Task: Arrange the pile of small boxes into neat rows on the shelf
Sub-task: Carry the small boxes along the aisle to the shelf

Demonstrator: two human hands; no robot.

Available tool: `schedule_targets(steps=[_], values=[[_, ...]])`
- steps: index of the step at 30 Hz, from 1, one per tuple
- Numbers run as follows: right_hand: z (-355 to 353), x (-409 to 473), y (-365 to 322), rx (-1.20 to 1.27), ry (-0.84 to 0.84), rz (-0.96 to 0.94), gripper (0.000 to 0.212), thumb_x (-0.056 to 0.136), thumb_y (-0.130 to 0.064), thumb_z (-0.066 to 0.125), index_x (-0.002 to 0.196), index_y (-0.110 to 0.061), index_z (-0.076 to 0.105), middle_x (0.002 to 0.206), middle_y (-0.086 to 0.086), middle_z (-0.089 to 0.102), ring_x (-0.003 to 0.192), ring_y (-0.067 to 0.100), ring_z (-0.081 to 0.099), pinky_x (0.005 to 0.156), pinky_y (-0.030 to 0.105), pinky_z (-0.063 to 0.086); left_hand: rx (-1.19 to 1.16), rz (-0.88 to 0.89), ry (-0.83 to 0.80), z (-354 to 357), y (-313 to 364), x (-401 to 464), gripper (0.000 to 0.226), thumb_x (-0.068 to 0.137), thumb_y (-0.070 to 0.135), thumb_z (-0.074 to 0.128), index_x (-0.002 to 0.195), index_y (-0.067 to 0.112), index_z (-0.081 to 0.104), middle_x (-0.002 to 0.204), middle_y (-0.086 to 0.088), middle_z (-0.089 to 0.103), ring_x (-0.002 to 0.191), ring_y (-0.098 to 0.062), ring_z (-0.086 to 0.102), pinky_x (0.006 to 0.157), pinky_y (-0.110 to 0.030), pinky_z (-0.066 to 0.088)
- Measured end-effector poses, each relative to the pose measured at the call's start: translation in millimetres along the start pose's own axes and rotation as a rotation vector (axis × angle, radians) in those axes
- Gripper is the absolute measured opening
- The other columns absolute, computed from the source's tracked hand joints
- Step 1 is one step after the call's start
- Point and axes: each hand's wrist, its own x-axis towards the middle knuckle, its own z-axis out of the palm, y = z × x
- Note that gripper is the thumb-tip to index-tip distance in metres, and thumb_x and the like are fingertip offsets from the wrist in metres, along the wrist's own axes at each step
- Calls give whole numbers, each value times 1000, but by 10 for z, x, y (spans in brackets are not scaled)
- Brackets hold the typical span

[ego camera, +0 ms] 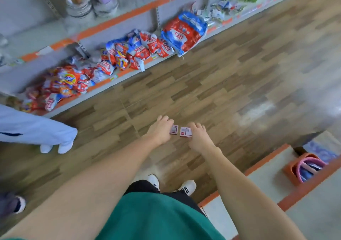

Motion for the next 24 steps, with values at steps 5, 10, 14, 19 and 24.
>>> schedule_targets(steps=[5, 10, 14, 19, 24], values=[[183, 111, -441, -72, -67, -91, 42, 81, 2, 52, 120, -11, 47, 116, 8, 46, 108, 29, 40, 91, 35, 39, -79, -74, 29, 35, -492, -258, 24, 85, 7, 62, 108, 11, 57, 111, -7, 47, 117, -26, 39, 88, -45, 49], [400, 115, -832, -101, -138, -105, 43, 79, 2, 51, 119, -14, 47, 116, 5, 46, 107, 26, 38, 87, 33, 39, -185, -109, 60, 82, -882, -586, 26, 84, 11, 64, 109, 9, 58, 112, -9, 48, 114, -26, 41, 85, -42, 48], [549, 85, -1080, -144, -152, -116, 43, 80, 2, 52, 120, -14, 47, 116, 5, 45, 108, 25, 38, 90, 34, 40, -239, -107, 95, 157, -1106, -770, 33, 83, 10, 63, 115, 11, 55, 115, -7, 49, 114, -26, 41, 86, -44, 48], [599, 142, -1263, -190, -140, -145, 44, 82, 2, 53, 121, -15, 48, 117, 4, 46, 108, 24, 39, 91, 32, 39, -301, -140, 145, 198, -1278, -850, 31, 83, 8, 62, 113, 12, 54, 113, -7, 49, 114, -26, 41, 85, -46, 50], [515, 321, -1328, -230, -158, -155, 43, 83, -2, 58, 122, -15, 49, 119, 6, 47, 111, 27, 41, 91, 32, 38, -323, -176, 172, 85, -1340, -789, 30, 84, 6, 59, 113, 13, 55, 113, -5, 49, 115, -24, 41, 83, -44, 50]])
